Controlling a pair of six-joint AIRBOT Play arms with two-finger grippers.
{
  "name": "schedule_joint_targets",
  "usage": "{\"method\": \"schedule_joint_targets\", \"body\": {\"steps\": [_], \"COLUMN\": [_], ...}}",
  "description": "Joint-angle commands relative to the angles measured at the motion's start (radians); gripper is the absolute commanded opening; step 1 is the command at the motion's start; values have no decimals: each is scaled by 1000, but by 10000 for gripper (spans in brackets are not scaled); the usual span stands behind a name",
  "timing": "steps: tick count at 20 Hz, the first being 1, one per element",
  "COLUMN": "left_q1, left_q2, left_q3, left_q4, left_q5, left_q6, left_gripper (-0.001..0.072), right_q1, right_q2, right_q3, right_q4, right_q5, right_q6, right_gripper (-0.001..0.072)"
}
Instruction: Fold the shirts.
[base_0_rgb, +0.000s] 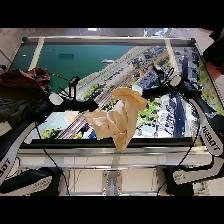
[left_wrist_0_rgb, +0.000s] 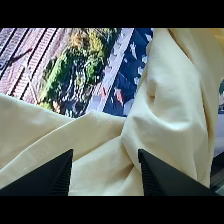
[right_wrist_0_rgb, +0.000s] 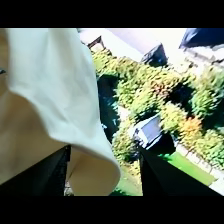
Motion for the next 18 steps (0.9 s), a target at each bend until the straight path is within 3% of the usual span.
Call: {"method": "schedule_joint_targets", "body": {"steps": [1, 10, 12, 13, 15, 16, 17, 18], "left_q1": [-1, -1, -1, -1, -6, -14, -23, -29], "left_q2": [0, -2, -13, -31, -83, -110, -138, -165], "left_q3": [0, -1, -1, -1, -1, -1, -1, -1], "left_q4": [-1, 0, 0, 0, 0, -1, -5, -20], "left_q5": [0, -27, -97, -145, -195, -195, -193, -193], "left_q6": [0, -23, -23, -23, -69, -94, -104, -105], "left_gripper": [450, 450, 450, 450, 450, 451, 450, 450], "right_q1": [2, 2, 2, 2, 2, 2, 2, 2], "right_q2": [-6, -89, -102, -105, -117, -126, -134, -136], "right_q3": [16, 17, 17, 17, 20, 20, 19, 20], "right_q4": [-38, 40, 69, 94, 139, 152, 159, 161], "right_q5": [39, 66, -3, -35, -61, -64, -63, -66], "right_q6": [-41, -114, -113, -114, -116, -116, -119, -119], "right_gripper": [489, 474, 365, 360, 225, 222, 144, 18]}}
